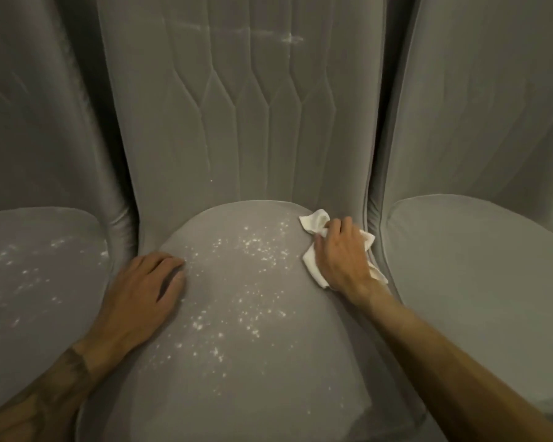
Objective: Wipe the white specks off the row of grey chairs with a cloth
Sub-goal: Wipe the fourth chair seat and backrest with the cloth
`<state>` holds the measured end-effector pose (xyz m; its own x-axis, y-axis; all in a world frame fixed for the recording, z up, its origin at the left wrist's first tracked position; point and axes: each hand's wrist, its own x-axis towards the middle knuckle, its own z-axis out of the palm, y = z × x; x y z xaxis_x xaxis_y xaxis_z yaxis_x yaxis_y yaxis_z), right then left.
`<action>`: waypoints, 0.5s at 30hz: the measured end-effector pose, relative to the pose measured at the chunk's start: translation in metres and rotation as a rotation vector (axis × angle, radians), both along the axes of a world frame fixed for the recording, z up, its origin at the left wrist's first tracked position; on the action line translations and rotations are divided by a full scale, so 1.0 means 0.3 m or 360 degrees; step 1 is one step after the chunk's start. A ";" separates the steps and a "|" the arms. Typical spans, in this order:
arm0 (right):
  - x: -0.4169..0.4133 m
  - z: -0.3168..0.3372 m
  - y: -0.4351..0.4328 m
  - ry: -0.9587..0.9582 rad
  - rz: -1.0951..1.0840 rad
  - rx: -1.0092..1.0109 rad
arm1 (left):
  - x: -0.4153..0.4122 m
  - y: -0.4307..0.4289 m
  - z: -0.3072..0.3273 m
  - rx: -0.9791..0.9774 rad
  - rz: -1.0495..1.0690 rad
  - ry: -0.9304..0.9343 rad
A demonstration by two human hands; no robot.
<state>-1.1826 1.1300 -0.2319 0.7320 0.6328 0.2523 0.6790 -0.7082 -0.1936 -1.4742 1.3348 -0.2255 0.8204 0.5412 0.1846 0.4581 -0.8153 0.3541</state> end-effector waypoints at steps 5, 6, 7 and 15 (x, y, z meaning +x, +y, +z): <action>-0.117 -0.053 0.110 -0.0099 0.0392 -0.0020 | -0.042 0.093 -0.029 0.0090 -0.0226 0.0010; -0.128 -0.053 0.096 -0.0032 0.0478 0.0053 | -0.051 0.104 -0.039 0.0128 -0.0257 0.0003; -0.130 -0.045 0.075 0.0020 0.0507 0.0150 | -0.059 0.113 -0.049 0.0183 -0.0280 -0.0009; -0.074 -0.024 0.142 -0.0098 -0.0205 -0.0136 | -0.112 0.187 -0.073 0.0353 -0.0242 -0.0123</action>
<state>-1.2047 1.1724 -0.2392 0.7933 0.5558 0.2484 0.5903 -0.8022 -0.0900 -1.5077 1.3909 -0.2475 0.8681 0.3522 0.3499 0.3030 -0.9342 0.1885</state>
